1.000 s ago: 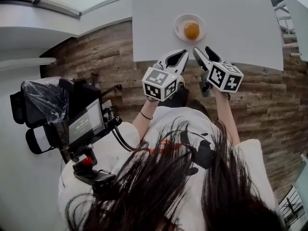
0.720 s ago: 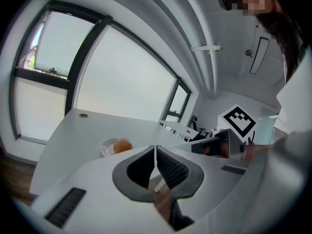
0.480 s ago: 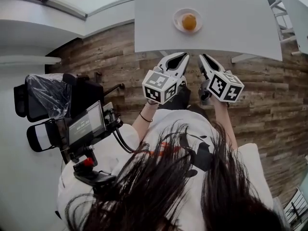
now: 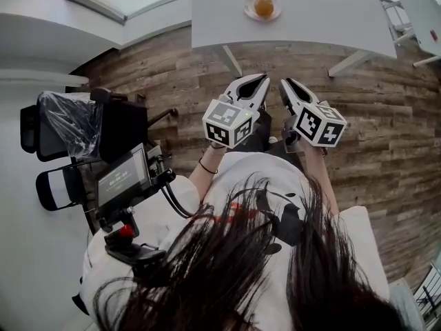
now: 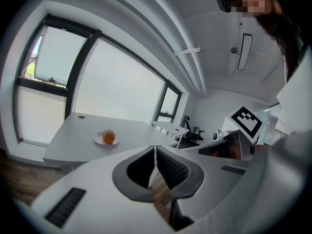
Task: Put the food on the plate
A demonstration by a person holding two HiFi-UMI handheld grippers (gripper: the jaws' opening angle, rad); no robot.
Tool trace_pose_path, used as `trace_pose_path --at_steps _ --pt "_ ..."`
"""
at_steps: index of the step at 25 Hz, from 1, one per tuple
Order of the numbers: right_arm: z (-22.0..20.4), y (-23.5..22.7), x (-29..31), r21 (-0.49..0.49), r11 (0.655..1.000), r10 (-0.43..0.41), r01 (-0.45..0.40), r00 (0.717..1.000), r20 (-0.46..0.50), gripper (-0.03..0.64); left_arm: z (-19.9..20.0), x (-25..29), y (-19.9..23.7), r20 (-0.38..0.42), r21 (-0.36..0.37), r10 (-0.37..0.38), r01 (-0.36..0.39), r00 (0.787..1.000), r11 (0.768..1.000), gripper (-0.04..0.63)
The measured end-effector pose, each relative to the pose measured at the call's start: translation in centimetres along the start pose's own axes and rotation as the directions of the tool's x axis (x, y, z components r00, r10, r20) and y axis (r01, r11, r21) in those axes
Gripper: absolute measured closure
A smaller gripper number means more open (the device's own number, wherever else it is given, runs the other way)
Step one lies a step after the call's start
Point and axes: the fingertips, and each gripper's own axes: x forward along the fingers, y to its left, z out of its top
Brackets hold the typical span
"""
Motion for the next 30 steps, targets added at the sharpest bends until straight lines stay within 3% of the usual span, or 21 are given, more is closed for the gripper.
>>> trace_pose_path --at_steps 14,21,30 --pt "-3.3 -0.2 0.4 0.086 0.996 -0.001 0.005 0.999 -0.052 0.541 -2.5 -1.7 0.9 -0.078 -0.013 0.027 -0.028 0.997 1.000 0.589" --pt "-3.0 -0.3 1.0 0.050 0.999 -0.017 0.019 0.999 -0.050 0.541 -3.0 -2.5 1.8 -0.084 -0.023 0.053 -0.055 0.995 0.998 0.589" --pt "-3.7 -0.4 0.9 0.072 0.997 -0.019 0.023 0.999 -0.050 0.541 -4.1 -2.9 1.3 -0.109 -0.034 0.047 -0.051 0.993 0.998 0.589"
